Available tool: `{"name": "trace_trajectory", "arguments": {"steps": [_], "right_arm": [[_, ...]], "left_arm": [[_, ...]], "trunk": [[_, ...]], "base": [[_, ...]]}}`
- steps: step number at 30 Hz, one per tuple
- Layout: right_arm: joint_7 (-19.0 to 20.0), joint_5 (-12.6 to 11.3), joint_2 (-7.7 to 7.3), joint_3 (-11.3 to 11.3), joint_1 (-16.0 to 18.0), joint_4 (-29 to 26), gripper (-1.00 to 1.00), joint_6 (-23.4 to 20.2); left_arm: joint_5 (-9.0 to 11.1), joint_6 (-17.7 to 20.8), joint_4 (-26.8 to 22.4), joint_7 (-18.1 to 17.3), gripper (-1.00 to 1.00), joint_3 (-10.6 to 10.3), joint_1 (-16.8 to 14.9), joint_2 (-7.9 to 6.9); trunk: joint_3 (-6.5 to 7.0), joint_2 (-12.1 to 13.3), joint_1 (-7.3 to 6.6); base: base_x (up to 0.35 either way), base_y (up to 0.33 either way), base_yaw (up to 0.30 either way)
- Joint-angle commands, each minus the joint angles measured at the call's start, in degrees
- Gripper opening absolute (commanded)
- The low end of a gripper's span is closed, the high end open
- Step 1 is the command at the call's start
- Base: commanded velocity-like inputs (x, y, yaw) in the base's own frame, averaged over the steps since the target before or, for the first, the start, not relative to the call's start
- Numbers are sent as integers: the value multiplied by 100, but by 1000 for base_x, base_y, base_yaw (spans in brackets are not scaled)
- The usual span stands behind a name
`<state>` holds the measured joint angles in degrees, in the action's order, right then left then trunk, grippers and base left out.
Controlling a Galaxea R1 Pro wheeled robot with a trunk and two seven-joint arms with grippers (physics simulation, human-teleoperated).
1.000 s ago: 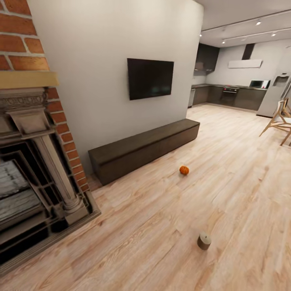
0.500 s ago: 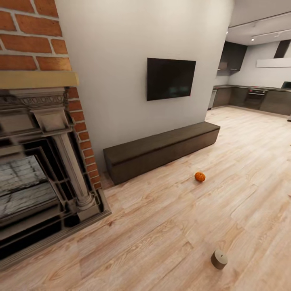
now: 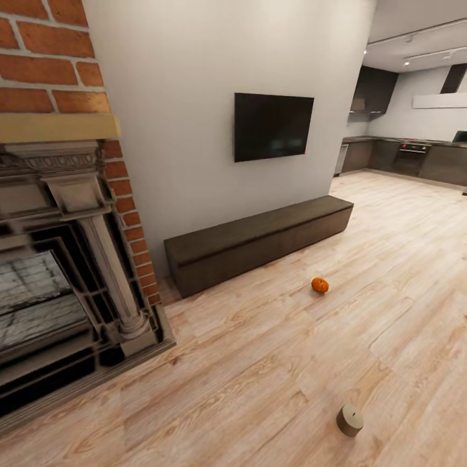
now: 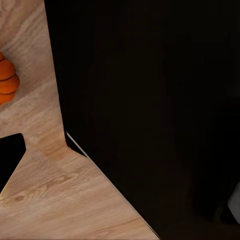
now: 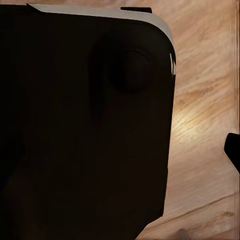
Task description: Place each of the two pumpkins and all three candles from the living room inside a cabinet in the living room (use any cabinet), then make sure every cabinet is closed, and position the cauldron so it is next to a table in the living room.
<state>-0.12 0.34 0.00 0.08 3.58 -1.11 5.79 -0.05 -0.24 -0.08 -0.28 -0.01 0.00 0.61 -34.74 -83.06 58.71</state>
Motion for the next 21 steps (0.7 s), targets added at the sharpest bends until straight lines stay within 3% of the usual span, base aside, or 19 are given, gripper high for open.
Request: {"name": "trace_trajectory", "arguments": {"steps": [1,21], "right_arm": [[-3,3,0,0,3,5,100,18],[-5,6,2,0,3,5,100,18]], "left_arm": [[-2,-2,-1,-3,100,1,0,0],[-3,-4,-1,-1,100,-1,0,0]], "trunk": [[-4,-2,2],[-4,-2,2]], "base": [[206,-252,0],[256,-234,19]]}}
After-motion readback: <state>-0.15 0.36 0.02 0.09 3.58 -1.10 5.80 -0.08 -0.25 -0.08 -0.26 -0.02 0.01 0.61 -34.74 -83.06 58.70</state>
